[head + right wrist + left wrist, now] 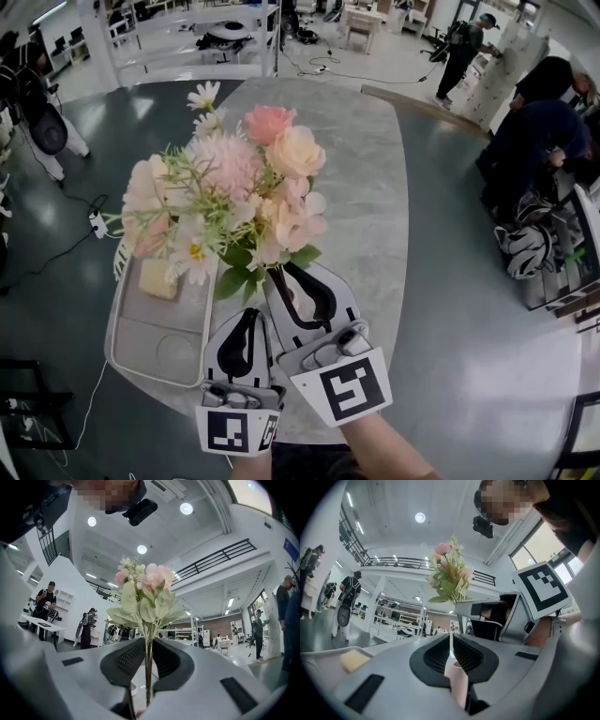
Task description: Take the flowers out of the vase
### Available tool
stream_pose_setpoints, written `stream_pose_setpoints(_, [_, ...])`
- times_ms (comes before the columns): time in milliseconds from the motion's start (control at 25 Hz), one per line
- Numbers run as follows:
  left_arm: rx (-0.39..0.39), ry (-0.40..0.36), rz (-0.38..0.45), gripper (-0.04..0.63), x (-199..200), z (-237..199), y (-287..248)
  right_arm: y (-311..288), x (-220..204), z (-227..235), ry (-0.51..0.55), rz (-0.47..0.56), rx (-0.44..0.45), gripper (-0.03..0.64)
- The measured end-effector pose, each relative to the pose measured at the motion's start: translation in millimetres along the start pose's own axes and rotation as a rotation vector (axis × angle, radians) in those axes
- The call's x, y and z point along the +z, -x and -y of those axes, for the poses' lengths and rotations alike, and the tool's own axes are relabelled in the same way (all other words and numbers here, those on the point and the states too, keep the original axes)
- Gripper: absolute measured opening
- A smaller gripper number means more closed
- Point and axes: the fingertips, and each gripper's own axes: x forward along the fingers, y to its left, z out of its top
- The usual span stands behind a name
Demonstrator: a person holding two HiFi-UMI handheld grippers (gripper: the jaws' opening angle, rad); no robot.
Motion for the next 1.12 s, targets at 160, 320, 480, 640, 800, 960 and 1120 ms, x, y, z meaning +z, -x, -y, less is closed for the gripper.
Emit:
stream_pose_setpoints(160, [0.004, -0.003, -0.004, 0.031, 3, -2, 3, 2, 3, -1, -0.003, 0.000, -0.003, 0.067])
stream_pose_setpoints(320, [0.013, -0.011, 0.000, 0.031, 8, -8, 5, 4, 7, -1, -0.002, 0.003, -0.007, 0.067])
stream_pose_setpoints(480, [0.015, -0.016, 0.008, 0.031, 15, -10, 4, 5, 14, 2, 0.001, 0.012, -0.014, 0.066])
stream_pose_setpoints(640, [0.005, -0.024, 0.013, 0.031, 28, -10, 2, 4, 25, 4, 0.005, 0.018, -0.022, 0.066])
stream_pose_setpoints(800, [0.001, -0.033, 0.015, 0.031, 28, -1, 5, 17, 26, 8, -0.002, 0.022, -0.029, 0.066])
stream_pose_setpoints(960, [-0.004, -0.040, 0.017, 0.031, 32, -3, 10, 23, 28, 6, -0.006, 0.036, -0.032, 0.064])
stream_pose_setpoints(1120, [-0.013, -0.045, 0.024, 0.031, 41, -9, 16, 28, 33, 2, -0.013, 0.037, -0.042, 0.064])
